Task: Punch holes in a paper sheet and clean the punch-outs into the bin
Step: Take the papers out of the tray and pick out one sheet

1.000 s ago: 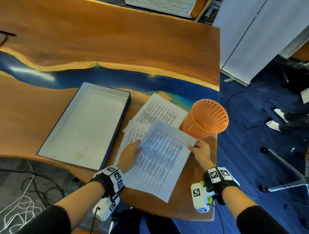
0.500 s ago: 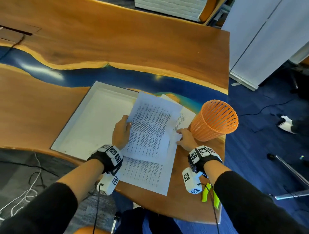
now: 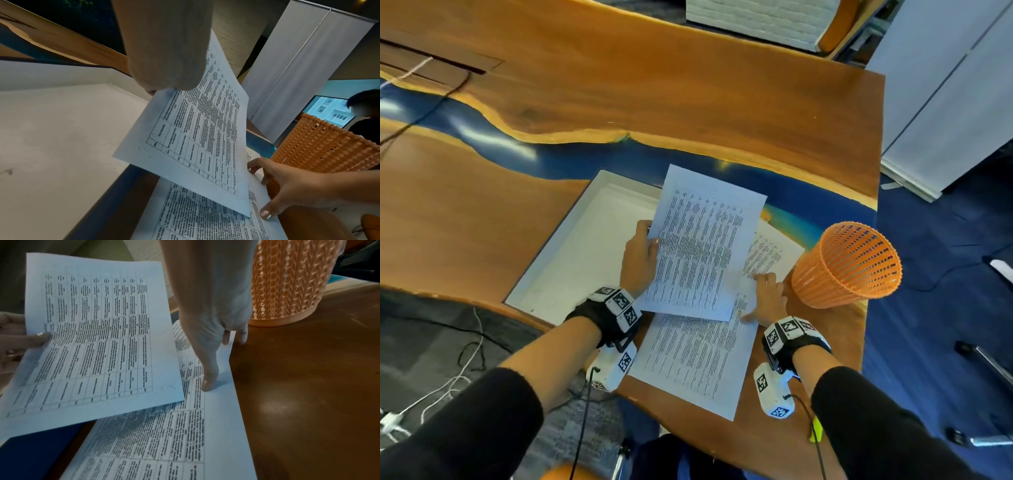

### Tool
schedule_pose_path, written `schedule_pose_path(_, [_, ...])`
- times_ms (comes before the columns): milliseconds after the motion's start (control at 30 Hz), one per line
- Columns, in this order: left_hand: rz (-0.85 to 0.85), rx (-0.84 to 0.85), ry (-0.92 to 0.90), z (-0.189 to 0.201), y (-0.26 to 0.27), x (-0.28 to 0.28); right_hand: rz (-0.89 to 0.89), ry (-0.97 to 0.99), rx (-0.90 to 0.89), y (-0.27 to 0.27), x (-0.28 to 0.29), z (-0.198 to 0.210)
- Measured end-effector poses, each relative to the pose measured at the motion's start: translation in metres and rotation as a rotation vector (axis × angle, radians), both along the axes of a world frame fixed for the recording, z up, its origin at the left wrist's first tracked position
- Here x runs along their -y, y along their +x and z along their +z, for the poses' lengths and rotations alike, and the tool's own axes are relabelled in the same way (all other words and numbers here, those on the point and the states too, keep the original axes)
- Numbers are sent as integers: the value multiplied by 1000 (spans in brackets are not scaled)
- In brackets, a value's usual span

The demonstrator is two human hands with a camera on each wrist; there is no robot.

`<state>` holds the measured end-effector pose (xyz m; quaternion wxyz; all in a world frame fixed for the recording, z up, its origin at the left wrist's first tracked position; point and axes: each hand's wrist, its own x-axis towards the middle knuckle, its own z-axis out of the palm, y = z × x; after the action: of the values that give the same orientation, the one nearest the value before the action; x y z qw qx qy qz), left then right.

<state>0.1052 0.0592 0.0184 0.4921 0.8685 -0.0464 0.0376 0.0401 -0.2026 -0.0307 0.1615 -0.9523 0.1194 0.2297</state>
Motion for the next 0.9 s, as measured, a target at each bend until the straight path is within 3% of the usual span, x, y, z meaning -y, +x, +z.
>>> schedule_pose_path(267, [10, -32, -30, -4, 0, -2, -24, 46, -93, 1, 4, -1])
schedule_pose_path(400, [2, -18, -56, -1, -1, -3, -147, 340, 136, -9, 11, -5])
schedule_pose_path(500, [7, 35, -96, 4, -1, -6, -85, 505, 247, -23, 21, 1])
schedule_pose_path(600, [-19, 134, -92, 10, 1, -12, 30, 555, 189, -34, 36, 12])
schedule_pose_path(733, [15, 291, 53, 15, 10, -19, 114, 550, 79, -41, 56, 26])
schedule_pose_path(900, [4, 263, 105, 11, 13, -19, 17, 717, 135, -40, 57, 56])
